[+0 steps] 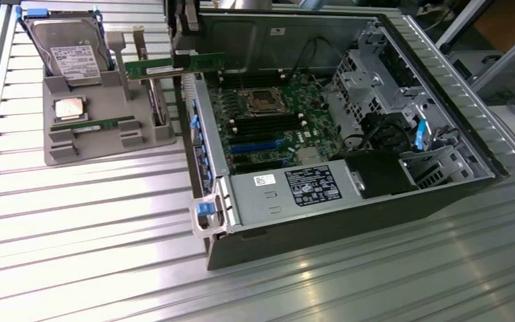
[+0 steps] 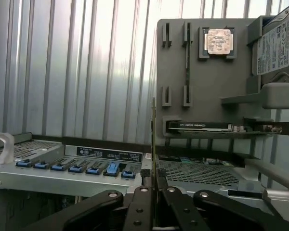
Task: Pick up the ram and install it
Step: 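Pick up the ram and move it above insertion slot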
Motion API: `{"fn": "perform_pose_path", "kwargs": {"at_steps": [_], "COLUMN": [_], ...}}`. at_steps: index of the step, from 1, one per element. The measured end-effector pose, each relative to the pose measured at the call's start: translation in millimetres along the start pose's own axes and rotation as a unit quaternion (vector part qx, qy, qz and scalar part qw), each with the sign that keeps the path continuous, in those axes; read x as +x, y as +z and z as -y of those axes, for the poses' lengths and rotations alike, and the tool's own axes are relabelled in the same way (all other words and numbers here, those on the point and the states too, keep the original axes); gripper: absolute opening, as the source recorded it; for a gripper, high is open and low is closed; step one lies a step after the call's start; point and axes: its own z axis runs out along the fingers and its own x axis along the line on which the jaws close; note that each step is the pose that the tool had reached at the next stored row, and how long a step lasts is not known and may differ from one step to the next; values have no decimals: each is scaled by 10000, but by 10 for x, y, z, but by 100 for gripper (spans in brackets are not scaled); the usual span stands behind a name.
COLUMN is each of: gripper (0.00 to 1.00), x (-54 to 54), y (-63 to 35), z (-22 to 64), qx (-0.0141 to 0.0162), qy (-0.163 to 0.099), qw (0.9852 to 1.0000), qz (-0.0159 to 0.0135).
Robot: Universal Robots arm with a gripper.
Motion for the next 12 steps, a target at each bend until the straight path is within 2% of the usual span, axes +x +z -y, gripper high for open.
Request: {"fn": "perform_pose_path", "kwargs": {"at_steps": [3, 6, 8, 12], "gripper": [13, 13, 13, 13], "x": [7, 20, 23, 35], "y": [-3, -6, -7, -11], "z": [80, 213, 250, 381], "qx": [-2, -4, -5, -8], "qy": [1, 2, 2, 2], "qw": [10000, 10000, 10000, 10000], "qz": [-18, -46, -54, -81]}}
